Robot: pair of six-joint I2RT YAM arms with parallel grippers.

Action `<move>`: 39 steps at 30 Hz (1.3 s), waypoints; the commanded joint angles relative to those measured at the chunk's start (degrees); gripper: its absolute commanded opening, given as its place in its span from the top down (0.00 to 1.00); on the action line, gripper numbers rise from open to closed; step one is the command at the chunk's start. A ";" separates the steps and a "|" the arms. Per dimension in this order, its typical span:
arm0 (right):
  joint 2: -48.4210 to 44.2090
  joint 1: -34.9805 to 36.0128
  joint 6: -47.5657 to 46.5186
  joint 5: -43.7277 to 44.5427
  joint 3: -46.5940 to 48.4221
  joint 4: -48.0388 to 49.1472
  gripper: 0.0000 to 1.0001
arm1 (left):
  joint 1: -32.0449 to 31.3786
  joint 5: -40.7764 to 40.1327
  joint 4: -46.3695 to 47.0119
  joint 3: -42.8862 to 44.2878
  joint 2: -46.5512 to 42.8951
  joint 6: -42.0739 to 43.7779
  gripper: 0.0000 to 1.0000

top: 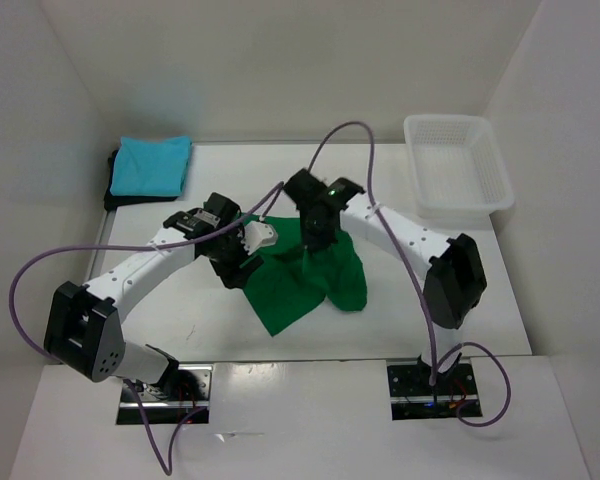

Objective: Fold and stack the t-shirts
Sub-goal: Flatten out the tshirt

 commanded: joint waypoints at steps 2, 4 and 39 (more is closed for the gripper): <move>6.33 -11.06 -10.88 9.22 12.71 -4.00 1.00 | -0.32 0.99 -0.53 1.95 0.76 1.09 0.27; 12.04 -19.67 -12.38 9.22 26.48 -3.29 0.99 | -0.32 0.99 -1.06 2.49 1.29 1.62 0.27; -10.00 -14.79 1.32 -13.26 -27.86 23.43 0.03 | -28.36 -18.08 14.58 -7.80 19.66 0.91 0.83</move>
